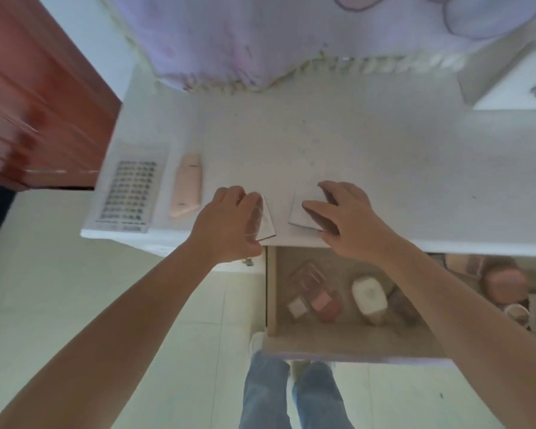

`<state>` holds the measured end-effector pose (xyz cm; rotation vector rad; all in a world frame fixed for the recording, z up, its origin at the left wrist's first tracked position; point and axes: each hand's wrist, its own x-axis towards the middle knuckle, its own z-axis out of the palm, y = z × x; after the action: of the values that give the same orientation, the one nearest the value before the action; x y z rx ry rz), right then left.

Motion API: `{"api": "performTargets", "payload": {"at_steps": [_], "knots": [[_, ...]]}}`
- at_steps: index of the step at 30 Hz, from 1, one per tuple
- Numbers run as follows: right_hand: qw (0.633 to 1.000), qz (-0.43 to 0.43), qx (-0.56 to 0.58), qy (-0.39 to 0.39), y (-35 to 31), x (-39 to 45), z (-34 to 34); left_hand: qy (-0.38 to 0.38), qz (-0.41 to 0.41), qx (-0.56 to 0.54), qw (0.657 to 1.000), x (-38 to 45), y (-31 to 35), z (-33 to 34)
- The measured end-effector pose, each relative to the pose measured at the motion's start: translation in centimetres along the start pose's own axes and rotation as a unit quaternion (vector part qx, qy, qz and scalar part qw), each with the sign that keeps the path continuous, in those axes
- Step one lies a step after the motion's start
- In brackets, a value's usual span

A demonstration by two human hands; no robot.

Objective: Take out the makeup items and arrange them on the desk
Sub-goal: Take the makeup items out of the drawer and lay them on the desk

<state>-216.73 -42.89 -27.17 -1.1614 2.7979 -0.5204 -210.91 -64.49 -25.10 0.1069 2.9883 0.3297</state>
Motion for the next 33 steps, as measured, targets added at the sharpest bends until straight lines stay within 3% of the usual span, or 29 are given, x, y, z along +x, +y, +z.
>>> {"api": "performTargets", "payload": {"at_steps": [8,16,19,21,22,24,26,28,29,31,33], "knots": [[0.998,-0.047,-0.032,-0.022,-1.3,5.1,1.7,-0.059,0.018,0.037,0.997,3.1,-3.5,-1.4],[0.994,0.027,0.01,-0.104,-2.1,5.6,1.7,-0.093,0.063,0.028,0.993,3.5,-5.0,-1.1],[0.993,0.012,-0.02,-0.116,-2.2,5.6,1.2,-0.121,0.076,0.036,0.989,3.2,-5.1,-1.3],[0.983,0.041,-0.048,-0.173,-2.3,5.3,0.9,-0.1,0.092,0.046,0.99,2.8,-5.0,-1.1],[0.982,0.049,-0.049,-0.176,-2.3,5.0,0.7,-0.048,0.12,0.051,0.99,2.4,-4.8,-0.8],[0.997,0.02,-0.034,-0.059,-2.4,3.4,0.5,0.105,0.178,0.019,0.978,1.4,-4.0,1.0],[0.994,0.011,0.004,0.108,-2.2,0.4,1.1,0.166,0.222,-0.057,0.959,-0.6,-1.7,3.2],[0.986,0.037,0.043,0.158,-2.3,-3.2,1.8,0.123,0.273,-0.097,0.949,-2.7,0.9,5.7],[0.986,0.056,0.053,0.148,-2.5,-4.8,2.1,0.065,0.275,-0.11,0.953,-3.7,2.0,7.4],[0.988,0.115,0.057,0.08,-1.9,-8.1,3.9,-0.049,0.22,-0.12,0.967,-4.7,4.3,10.0],[0.98,0.192,0.045,-0.018,-0.6,-10.8,6.1,-0.112,0.115,-0.122,0.98,-4.5,6.7,11.4]]}}
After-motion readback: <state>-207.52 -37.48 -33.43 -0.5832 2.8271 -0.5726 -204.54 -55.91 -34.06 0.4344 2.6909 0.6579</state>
